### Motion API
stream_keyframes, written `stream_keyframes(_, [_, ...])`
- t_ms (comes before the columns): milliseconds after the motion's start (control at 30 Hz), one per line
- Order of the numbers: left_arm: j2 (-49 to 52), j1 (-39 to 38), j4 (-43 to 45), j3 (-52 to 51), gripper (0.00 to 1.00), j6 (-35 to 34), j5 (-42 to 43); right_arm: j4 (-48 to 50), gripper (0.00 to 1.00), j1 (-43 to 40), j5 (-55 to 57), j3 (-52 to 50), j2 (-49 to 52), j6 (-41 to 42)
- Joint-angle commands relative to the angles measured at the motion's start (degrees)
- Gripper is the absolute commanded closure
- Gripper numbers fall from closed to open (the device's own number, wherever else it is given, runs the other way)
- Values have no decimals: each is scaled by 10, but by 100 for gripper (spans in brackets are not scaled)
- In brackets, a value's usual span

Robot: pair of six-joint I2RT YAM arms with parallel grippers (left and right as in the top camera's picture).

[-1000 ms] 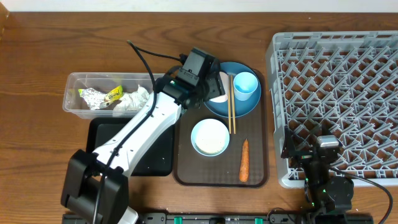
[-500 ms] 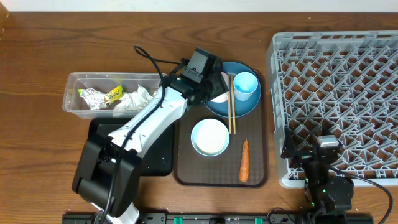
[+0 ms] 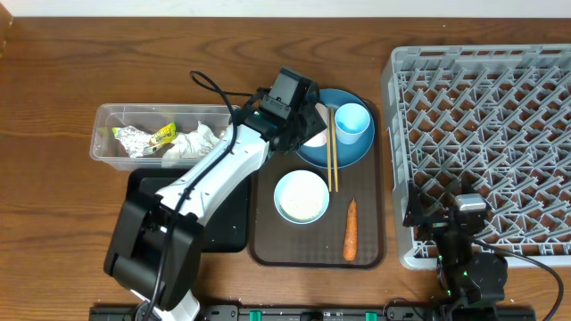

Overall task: Sort waste into correct bins and load items into the dishwasher rack
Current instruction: 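Move the left gripper back over the pink cup on the blue plate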

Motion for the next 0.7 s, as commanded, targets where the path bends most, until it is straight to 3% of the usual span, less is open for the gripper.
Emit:
stream_keyframes(0, [22, -1, 9, 2, 49, -14, 1, -2, 1, 16, 2, -1, 0, 6])
stream_keyframes(567, [60, -11, 35, -2, 52, -15, -34, -2, 1, 16, 2, -1, 0, 6])
stream_keyframes(667, [78, -10, 43, -3, 52, -40, -35, -2, 1, 16, 2, -1, 0, 6])
